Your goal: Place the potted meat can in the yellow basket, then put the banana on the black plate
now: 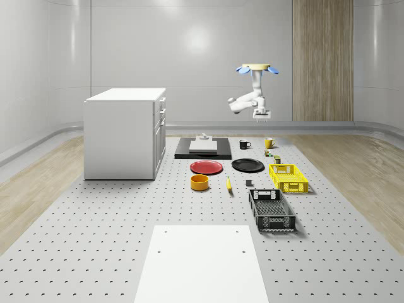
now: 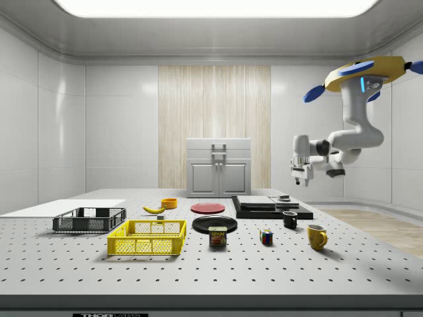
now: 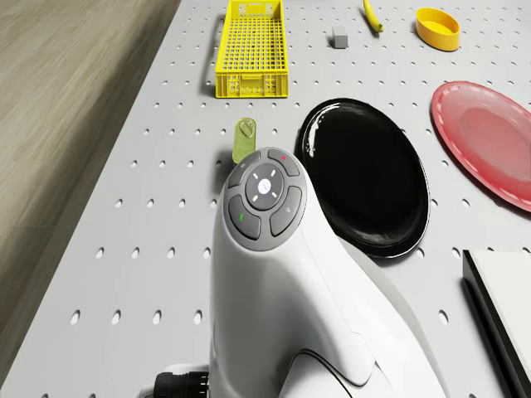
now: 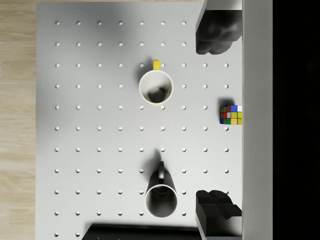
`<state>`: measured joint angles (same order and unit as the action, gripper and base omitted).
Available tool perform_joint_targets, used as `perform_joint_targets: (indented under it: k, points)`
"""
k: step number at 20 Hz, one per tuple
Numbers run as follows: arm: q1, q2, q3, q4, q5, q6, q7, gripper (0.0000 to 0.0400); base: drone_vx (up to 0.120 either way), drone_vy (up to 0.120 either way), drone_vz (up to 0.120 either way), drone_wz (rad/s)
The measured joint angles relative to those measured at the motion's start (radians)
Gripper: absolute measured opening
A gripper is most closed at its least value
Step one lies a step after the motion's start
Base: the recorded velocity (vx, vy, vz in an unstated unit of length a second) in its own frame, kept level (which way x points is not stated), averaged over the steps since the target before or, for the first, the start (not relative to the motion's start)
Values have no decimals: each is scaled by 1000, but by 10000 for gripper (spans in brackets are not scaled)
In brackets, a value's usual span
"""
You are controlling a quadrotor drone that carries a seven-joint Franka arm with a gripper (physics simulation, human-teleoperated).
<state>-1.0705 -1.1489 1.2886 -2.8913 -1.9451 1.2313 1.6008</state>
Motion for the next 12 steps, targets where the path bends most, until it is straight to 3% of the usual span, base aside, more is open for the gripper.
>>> perform_joint_targets:
  k: [3,5,12]
  points:
    - [-6,-15,5,1,8,13,5,400,120,0,-120,0]
    - [-9,-25,8,2,13,22,8,400,120,0,-40,0]
    - [-20,-58,18,4,30,53,19,400,120,109,0,0]
